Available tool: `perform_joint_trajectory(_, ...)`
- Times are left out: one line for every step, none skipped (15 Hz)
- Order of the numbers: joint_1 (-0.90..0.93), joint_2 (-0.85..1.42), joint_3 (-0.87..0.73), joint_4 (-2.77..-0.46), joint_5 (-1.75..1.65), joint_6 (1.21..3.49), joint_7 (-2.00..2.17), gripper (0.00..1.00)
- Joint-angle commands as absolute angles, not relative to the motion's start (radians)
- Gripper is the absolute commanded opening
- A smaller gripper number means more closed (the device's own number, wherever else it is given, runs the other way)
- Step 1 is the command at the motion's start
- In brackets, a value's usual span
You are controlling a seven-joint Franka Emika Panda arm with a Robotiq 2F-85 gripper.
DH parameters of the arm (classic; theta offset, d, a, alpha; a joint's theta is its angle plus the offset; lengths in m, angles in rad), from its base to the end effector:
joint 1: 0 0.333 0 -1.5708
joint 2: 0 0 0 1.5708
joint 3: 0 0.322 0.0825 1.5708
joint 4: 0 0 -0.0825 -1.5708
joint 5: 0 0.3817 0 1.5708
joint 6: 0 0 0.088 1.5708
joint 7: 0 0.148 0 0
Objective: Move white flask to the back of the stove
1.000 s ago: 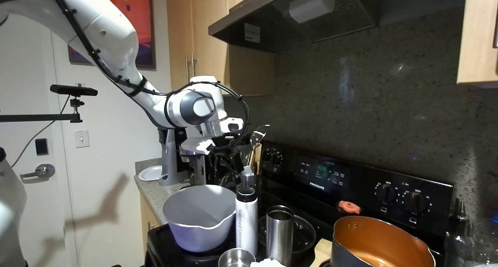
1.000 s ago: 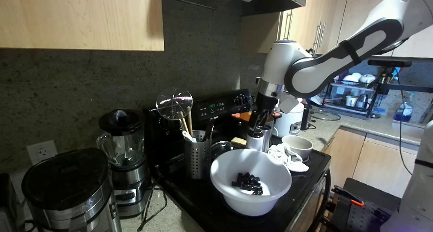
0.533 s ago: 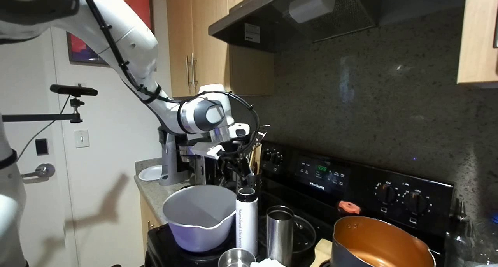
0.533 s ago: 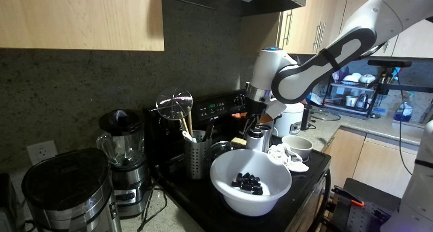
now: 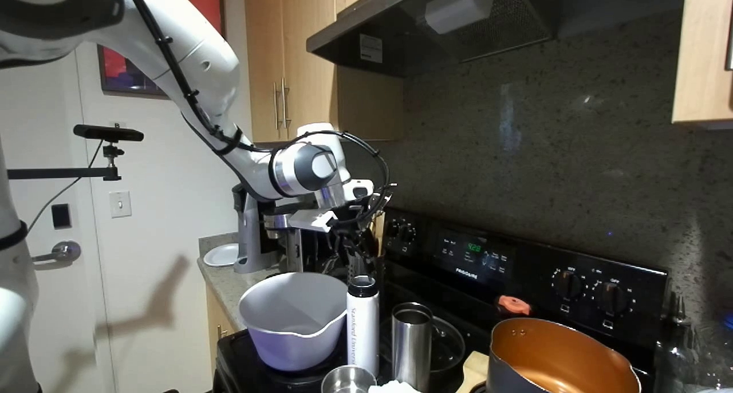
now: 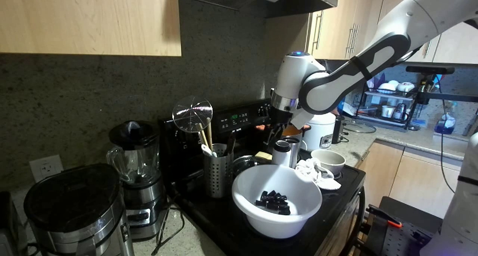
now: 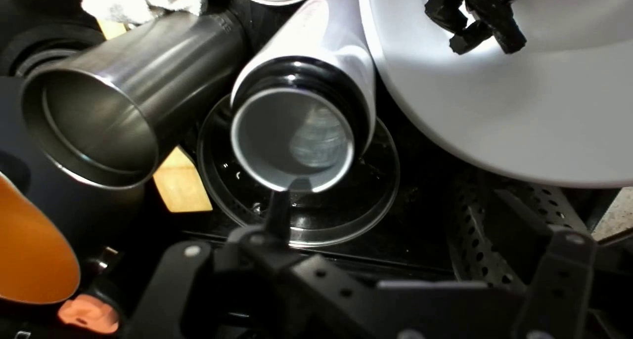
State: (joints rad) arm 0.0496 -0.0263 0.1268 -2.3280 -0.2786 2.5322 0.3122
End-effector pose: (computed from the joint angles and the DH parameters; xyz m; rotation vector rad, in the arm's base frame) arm 0.5254 0.0902 0.3400 2.9857 0.1123 0.4014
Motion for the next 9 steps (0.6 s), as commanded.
perform_joint_trajectory(0.056, -0.048, 0.111, -2.332, -0.32, 2.495, 0.351, 1.0)
perform_joint_trajectory(0.056, -0.048, 0.108, -2.336, -0.317, 2.493, 0.345, 1.0)
perform_joint_trajectory(0.056, -0.048, 0.105, -2.338, -0.315, 2.491, 0.343, 1.0)
perform_joint_trajectory(0.057, -0.048, 0.104, -2.342, -0.309, 2.487, 0.34, 1.0)
perform_joint_trajectory(0.057, -0.048, 0.102, -2.344, -0.306, 2.482, 0.337, 1.0)
perform_joint_trajectory(0.058, -0.047, 0.102, -2.345, -0.304, 2.476, 0.334, 1.0)
perform_joint_trajectory(0.059, -0.05, 0.102, -2.348, -0.299, 2.468, 0.33, 1.0)
perform_joint_trajectory(0.059, -0.05, 0.102, -2.35, -0.299, 2.465, 0.331, 1.0)
perform_joint_trajectory(0.06, -0.05, 0.103, -2.354, -0.293, 2.462, 0.326, 1.0)
